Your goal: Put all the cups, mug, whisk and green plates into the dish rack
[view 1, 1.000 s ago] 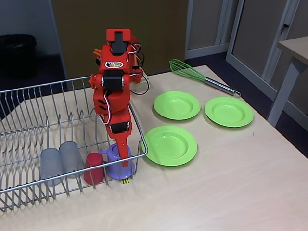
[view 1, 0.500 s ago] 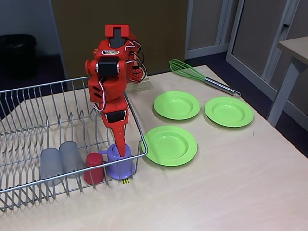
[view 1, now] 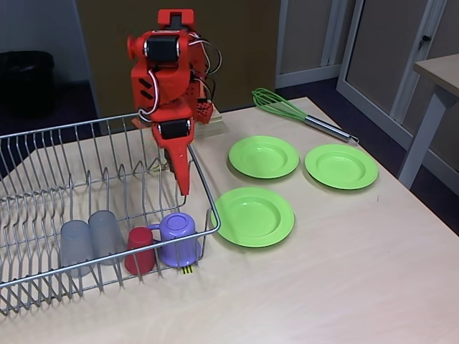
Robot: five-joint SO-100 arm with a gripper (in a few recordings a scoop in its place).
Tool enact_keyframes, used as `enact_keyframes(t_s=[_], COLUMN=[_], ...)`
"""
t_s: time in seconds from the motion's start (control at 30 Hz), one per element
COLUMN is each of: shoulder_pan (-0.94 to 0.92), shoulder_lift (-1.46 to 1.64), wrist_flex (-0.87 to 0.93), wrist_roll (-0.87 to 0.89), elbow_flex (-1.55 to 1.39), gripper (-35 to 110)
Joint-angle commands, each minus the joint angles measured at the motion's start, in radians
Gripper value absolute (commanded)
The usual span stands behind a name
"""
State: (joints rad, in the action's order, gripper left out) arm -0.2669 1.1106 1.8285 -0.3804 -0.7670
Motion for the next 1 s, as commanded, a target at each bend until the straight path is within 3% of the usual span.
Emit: enact_keyframes(t_s=[0.0,0.23,0.57,0.97], shoulder_pan=[0.032,0.227,0.640,1.080], shoulder_lift=[0.158,0.396,0.667,0.538], wrist_flex=[0.005,0.006,-0.129,-0.319], wrist_roll=[0.035,0.347,0.994,1.677], elbow_flex=[-0.083,-0.345,-0.707,-0.738], gripper=[42,41,40,39])
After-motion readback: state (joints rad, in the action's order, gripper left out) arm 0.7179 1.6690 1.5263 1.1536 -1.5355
